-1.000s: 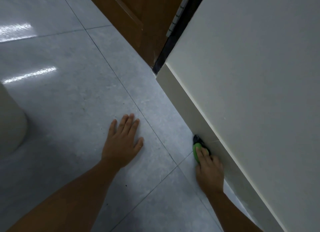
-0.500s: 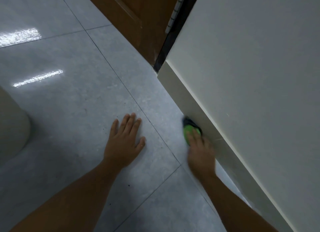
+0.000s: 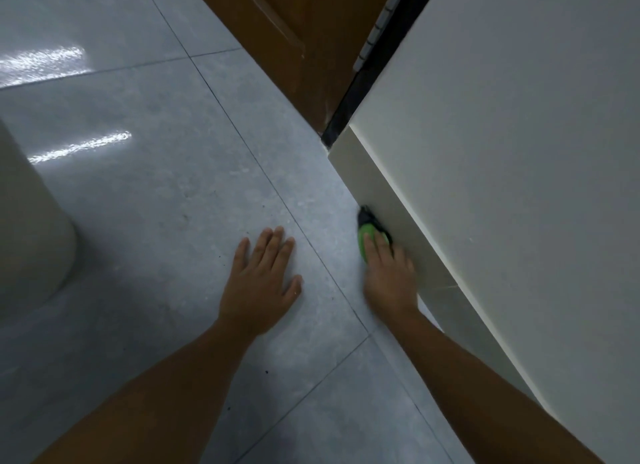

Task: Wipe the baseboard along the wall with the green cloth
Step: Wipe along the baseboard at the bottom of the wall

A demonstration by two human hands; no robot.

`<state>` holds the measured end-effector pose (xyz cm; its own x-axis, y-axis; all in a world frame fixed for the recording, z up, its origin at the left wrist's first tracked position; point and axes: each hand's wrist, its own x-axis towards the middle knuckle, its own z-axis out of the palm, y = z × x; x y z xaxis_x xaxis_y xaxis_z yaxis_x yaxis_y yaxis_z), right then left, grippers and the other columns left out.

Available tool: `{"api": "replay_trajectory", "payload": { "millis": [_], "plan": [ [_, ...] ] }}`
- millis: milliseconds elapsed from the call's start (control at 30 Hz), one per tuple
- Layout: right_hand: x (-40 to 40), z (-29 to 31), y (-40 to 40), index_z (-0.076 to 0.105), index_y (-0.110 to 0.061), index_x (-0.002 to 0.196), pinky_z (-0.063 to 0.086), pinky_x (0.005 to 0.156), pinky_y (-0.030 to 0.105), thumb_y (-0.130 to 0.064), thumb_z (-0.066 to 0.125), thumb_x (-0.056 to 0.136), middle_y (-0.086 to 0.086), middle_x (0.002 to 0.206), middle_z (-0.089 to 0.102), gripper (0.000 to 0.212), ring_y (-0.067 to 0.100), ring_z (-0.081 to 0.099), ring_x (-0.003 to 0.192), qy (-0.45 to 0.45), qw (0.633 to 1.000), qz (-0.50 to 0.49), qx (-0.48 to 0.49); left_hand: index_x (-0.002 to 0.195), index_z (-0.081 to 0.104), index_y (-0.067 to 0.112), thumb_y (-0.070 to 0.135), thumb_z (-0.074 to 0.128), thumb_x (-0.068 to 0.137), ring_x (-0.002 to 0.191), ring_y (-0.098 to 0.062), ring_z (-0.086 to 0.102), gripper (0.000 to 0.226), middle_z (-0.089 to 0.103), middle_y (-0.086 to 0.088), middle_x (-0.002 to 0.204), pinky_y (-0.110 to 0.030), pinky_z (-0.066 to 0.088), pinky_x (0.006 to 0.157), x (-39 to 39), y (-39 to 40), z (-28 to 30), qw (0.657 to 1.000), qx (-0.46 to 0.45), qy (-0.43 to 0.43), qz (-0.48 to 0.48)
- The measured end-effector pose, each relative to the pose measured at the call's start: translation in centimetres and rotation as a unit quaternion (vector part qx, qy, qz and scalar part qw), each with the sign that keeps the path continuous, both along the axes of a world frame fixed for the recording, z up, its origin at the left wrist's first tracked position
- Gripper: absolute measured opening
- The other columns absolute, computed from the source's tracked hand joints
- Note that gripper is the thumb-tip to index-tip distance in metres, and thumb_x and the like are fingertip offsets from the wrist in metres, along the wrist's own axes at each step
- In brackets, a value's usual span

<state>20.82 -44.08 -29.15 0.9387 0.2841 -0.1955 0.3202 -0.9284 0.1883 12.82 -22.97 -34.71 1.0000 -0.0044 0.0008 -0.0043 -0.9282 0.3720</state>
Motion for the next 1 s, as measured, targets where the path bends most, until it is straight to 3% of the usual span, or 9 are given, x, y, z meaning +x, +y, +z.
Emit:
{"api": "replay_trajectory", "payload": {
  "millis": [67,167,267,433,600,800,933,1000],
  "plan": [
    [3.5,-0.2,4.5,0.029,-0.012,0.145,0.038,0.092,0.043,-0.015,0.032,0.086,0.009,0.148,0.038,0.059,0.034,0.045,0.111,-0.002,1.0,0.007,0.01,0.146,0.035,0.011,0.05,0.034,0.092,0.144,-0.026,0.022,0.067,0.029,-0.012,0.154,-0.052,0.016,0.115,0.0,0.0,-0.1,1.0,0.009,0.001,0.003],
    [6.5,-0.7,8.8,0.011,-0.014,0.15,0.021,0.11,0.044,-0.03,0.031,0.097,0.007,0.158,0.017,0.059,0.034,0.028,0.132,0.0,0.998,-0.008,0.056,0.147,0.034,0.011,0.051,0.033,0.092,0.144,-0.025,0.021,0.067,0.029,-0.011,0.154,-0.051,0.016,0.115,0.0,0.0,-0.2,1.0,0.012,0.004,0.003],
    [5.7,-1.1,8.1,0.014,-0.013,0.15,0.006,0.116,0.044,-0.026,0.031,0.097,0.01,0.158,0.015,0.057,0.033,0.018,0.141,-0.008,0.995,0.033,0.089,0.146,0.034,0.011,0.05,0.034,0.092,0.144,-0.025,0.021,0.067,0.029,-0.011,0.154,-0.051,0.015,0.115,0.0,0.1,-0.1,1.0,0.007,0.001,0.003],
    [-0.5,-1.5,-1.2,0.033,-0.009,0.143,0.018,0.112,0.046,-0.018,0.027,0.088,0.014,0.149,0.035,0.056,0.036,0.032,0.137,-0.013,0.996,0.026,0.08,0.143,0.039,0.009,0.048,0.037,0.091,0.142,-0.026,0.026,0.065,0.034,-0.012,0.152,-0.051,0.018,0.114,0.1,0.1,-0.3,1.0,-0.003,-0.012,0.001],
    [-6.3,-2.0,-7.1,0.029,-0.006,0.143,0.018,0.114,0.045,-0.005,0.039,0.082,0.015,0.147,0.036,0.062,0.038,0.037,0.133,0.003,0.999,-0.026,0.023,0.141,0.043,0.008,0.047,0.037,0.09,0.141,-0.026,0.029,0.064,0.037,-0.013,0.15,-0.052,0.02,0.113,0.0,0.1,-0.3,1.0,-0.014,-0.015,0.001],
    [-1.3,-2.1,0.2,0.034,-0.001,0.142,0.018,0.112,0.048,-0.006,0.025,0.076,0.021,0.146,0.039,0.066,0.04,0.04,0.131,-0.007,0.998,-0.056,-0.004,0.143,0.04,0.008,0.048,0.037,0.091,0.142,-0.027,0.027,0.065,0.035,-0.013,0.151,-0.053,0.021,0.113,0.0,0.0,-0.2,1.0,-0.002,-0.007,-0.001],
    [4.8,-0.9,7.0,0.016,-0.004,0.148,0.005,0.116,0.043,-0.002,0.037,0.085,0.018,0.156,0.017,0.066,0.037,0.02,0.14,0.017,1.0,0.0,0.014,0.145,0.037,0.01,0.049,0.036,0.092,0.143,-0.025,0.023,0.066,0.031,-0.012,0.153,-0.052,0.018,0.114,0.0,0.0,-0.2,1.0,0.005,-0.005,0.001],
    [7.8,-0.6,9.5,0.013,-0.007,0.149,0.005,0.117,0.042,-0.005,0.039,0.087,0.014,0.158,0.012,0.067,0.034,0.016,0.141,0.024,0.999,0.025,0.027,0.145,0.036,0.011,0.049,0.036,0.092,0.144,-0.025,0.022,0.066,0.031,-0.011,0.153,-0.051,0.016,0.114,0.0,0.1,-0.2,1.0,0.011,-0.006,0.001]
  ]
}}
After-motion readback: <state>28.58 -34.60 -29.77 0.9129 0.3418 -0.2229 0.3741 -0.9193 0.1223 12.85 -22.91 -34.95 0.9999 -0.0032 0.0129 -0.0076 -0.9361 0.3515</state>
